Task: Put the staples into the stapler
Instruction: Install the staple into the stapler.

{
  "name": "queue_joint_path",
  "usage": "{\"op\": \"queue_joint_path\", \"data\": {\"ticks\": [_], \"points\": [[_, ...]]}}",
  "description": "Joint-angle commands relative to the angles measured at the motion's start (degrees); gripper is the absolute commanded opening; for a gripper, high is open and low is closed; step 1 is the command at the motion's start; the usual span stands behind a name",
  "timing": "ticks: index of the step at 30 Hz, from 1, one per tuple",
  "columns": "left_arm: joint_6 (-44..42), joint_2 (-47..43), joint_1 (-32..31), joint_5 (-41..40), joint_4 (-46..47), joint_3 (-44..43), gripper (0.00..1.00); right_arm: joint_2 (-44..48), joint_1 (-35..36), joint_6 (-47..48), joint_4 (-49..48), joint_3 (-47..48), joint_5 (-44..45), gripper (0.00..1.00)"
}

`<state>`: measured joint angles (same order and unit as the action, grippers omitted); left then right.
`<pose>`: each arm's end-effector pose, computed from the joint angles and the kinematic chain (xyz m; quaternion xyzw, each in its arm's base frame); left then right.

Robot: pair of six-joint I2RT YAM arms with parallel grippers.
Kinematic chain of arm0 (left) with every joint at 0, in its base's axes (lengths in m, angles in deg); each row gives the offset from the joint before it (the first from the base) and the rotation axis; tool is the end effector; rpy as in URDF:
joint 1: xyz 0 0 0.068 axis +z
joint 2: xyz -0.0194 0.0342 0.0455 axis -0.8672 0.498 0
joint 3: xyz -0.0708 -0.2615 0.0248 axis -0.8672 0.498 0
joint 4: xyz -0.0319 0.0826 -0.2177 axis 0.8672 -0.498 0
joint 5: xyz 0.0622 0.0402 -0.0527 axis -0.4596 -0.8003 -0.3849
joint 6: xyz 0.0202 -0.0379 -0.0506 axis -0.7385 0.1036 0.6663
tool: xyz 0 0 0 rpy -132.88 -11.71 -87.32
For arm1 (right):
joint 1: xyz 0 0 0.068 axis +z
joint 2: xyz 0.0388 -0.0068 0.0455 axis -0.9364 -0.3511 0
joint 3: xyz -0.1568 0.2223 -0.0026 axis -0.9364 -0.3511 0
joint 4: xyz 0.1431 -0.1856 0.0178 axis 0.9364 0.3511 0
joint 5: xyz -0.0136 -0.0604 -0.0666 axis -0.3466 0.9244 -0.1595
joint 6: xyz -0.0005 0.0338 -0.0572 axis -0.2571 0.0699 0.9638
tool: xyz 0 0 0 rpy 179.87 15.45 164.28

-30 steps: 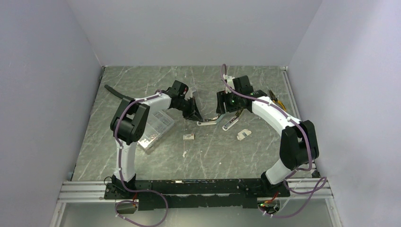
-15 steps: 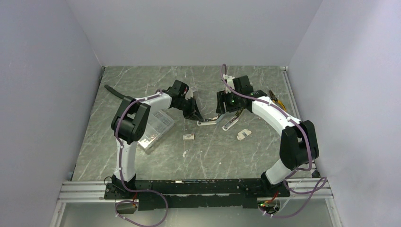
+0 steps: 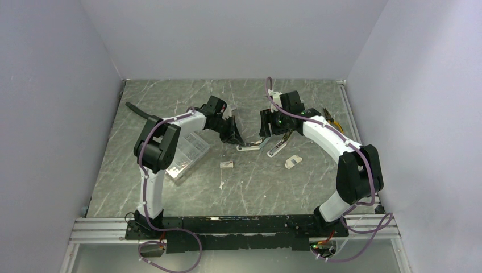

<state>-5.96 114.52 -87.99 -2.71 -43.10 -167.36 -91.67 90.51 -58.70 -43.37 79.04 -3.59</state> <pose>0.3545 -0.2265 0.1586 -0.0050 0.9046 -0.4255 0.0252 0.3003 0.1314 0.2495 -0.1696 0.9164 0.2067 0.2979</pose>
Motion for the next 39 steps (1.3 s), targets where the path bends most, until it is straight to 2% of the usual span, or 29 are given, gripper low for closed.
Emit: {"op": "queue_joint_path", "data": {"ticks": [1,39], "points": [[-1.4,0.8,0.3,0.3,-0.2,-2.1,0.03,1.9,-0.2,0.9,-1.5,0.8,-0.8,0.64],[-2.9,1.7,1.0,0.9,-1.6,-3.3,0.03,1.2,-0.3,1.0,-2.0,0.4,-1.4,0.65]]}}
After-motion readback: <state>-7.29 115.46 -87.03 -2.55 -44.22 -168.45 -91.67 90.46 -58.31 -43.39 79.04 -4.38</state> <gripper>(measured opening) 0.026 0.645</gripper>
